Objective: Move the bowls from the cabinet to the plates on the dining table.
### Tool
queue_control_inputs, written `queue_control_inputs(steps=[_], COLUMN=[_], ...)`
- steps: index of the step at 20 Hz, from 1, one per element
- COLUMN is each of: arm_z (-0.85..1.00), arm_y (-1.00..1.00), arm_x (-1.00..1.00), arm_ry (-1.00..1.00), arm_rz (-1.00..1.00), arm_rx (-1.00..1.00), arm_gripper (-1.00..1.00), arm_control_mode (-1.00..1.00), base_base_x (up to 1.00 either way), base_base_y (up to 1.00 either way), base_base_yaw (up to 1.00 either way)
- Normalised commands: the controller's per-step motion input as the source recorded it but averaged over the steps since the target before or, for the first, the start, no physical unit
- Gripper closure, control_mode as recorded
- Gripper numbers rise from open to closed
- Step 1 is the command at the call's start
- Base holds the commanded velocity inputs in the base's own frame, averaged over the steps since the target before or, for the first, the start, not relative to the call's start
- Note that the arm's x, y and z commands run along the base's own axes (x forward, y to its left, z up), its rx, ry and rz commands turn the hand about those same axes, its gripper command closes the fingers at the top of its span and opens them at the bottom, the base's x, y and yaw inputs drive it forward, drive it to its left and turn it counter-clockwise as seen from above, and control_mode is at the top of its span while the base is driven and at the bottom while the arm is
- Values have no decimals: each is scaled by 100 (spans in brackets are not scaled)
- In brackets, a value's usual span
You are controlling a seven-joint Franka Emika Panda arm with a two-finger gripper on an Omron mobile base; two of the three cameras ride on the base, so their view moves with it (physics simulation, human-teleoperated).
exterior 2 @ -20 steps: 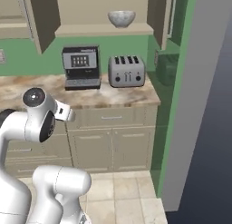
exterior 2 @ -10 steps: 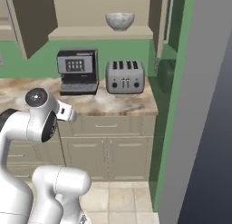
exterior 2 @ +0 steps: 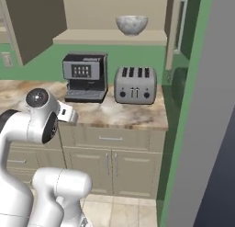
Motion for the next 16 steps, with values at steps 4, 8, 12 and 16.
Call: queue_control_inputs(steps=[4, 8, 12, 16], arm_z=[0, 0, 0, 0], arm_y=[0, 0, 0, 0], arm_x=[0, 0, 0, 0], arm_ry=[0, 0, 0, 0], arm_rz=[0, 0, 0, 0], arm_rx=[0, 0, 0, 0], arm_gripper=[-100, -100, -100, -100], arm_control_mode=[100, 100, 100, 100], base_base_x=[5, 28, 19, 23], base_base_y=[-39, -34, -51, -47], base_base_yaw=[8, 8, 4, 3])
